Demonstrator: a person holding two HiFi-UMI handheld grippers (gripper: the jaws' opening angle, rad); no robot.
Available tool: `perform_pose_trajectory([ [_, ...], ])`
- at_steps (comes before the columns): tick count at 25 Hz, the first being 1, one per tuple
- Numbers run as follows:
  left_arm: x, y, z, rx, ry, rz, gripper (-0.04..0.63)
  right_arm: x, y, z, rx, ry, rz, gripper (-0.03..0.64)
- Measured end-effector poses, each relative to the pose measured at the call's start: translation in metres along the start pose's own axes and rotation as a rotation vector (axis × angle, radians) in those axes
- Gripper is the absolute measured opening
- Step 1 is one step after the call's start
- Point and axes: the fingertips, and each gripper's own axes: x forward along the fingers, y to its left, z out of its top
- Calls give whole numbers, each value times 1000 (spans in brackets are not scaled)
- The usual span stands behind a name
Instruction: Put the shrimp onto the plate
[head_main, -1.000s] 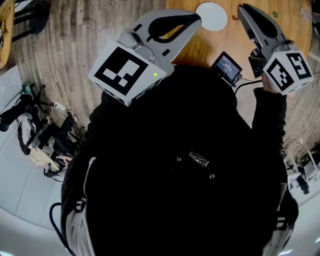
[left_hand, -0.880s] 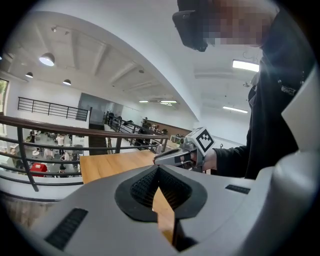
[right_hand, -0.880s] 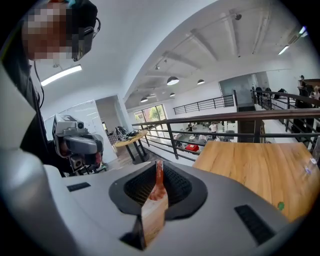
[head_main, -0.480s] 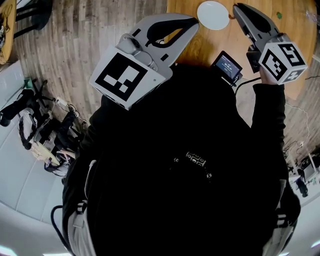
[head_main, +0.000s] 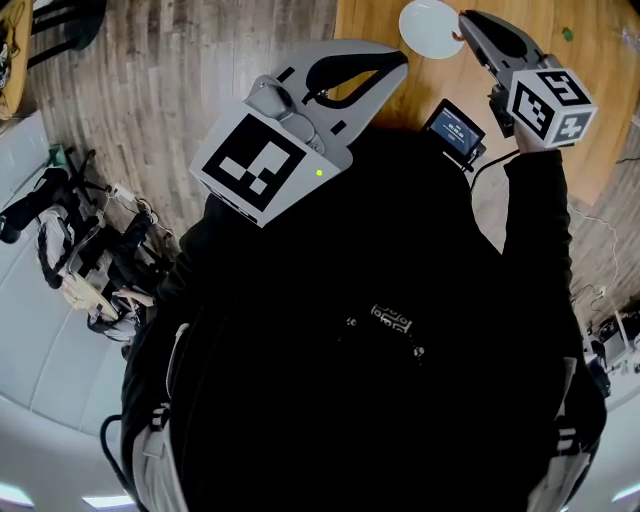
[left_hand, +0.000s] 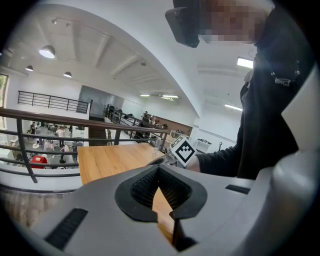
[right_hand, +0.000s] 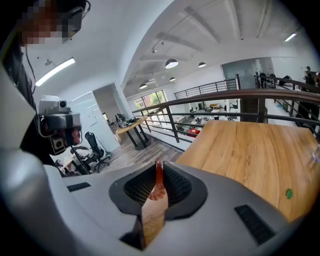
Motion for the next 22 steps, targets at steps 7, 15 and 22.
perform_pose_trajectory([
  [7, -3, 1, -3, -29, 23, 18, 5, 24, -7, -25, 13, 63, 19, 55],
  [15, -3, 3, -8, -55, 34, 42, 5, 36, -22, -49, 29, 121, 29, 55],
  [22, -4, 4, -14, -70, 39, 61, 5, 43, -28, -64, 28, 153, 41, 55],
])
